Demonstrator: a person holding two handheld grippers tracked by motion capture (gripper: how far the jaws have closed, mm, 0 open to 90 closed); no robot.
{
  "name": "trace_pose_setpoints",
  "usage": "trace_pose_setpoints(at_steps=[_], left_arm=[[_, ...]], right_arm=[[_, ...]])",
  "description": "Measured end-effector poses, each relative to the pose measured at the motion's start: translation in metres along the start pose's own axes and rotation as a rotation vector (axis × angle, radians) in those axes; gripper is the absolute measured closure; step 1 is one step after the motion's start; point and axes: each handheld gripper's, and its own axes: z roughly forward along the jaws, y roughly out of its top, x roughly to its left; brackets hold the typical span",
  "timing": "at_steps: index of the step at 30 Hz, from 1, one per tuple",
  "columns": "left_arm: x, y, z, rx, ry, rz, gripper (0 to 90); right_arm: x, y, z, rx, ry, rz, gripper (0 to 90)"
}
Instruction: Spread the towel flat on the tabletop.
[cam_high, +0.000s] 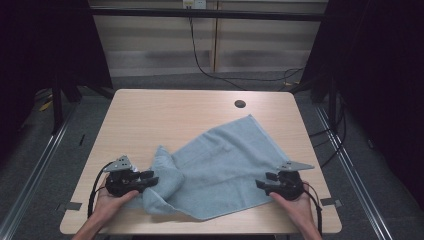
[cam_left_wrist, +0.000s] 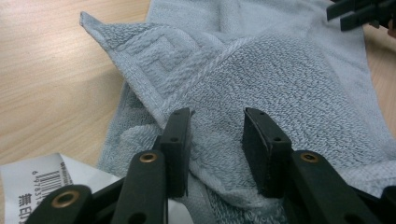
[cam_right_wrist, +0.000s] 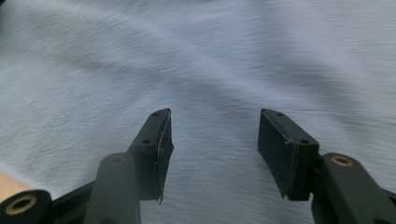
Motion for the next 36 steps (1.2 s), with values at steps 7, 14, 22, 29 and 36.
trace_pose_setpoints(at_steps=[7, 14, 22, 29, 36], left_arm=[[0.001, 0.001, 0.001, -0.009, 0.009, -0.021, 57.5], [0.0, 0.004, 0.006, -0.014, 0.008, -0.055, 46.5], [-0.016, 0.01, 0.008, -0.012, -0.061, -0.025, 40.5], [-0.012, 0.013, -0.005, -0.061, -0.065, -0.028, 40.1], [0.006, 0.006, -0.002, -0.034, -0.02, -0.059, 39.4]], right_arm=[[0.03, 0.003, 0.025, 0.051, -0.02, -0.136, 46.4], [0.014, 0.012, 0.034, 0.03, -0.062, -0.147, 70.4], [-0.025, 0.029, 0.043, 0.033, -0.095, -0.105, 79.5], [-0.049, 0.027, 0.032, 0.042, -0.173, -0.063, 75.6], [-0.021, 0.026, 0.008, -0.015, -0.112, -0.067, 61.0]])
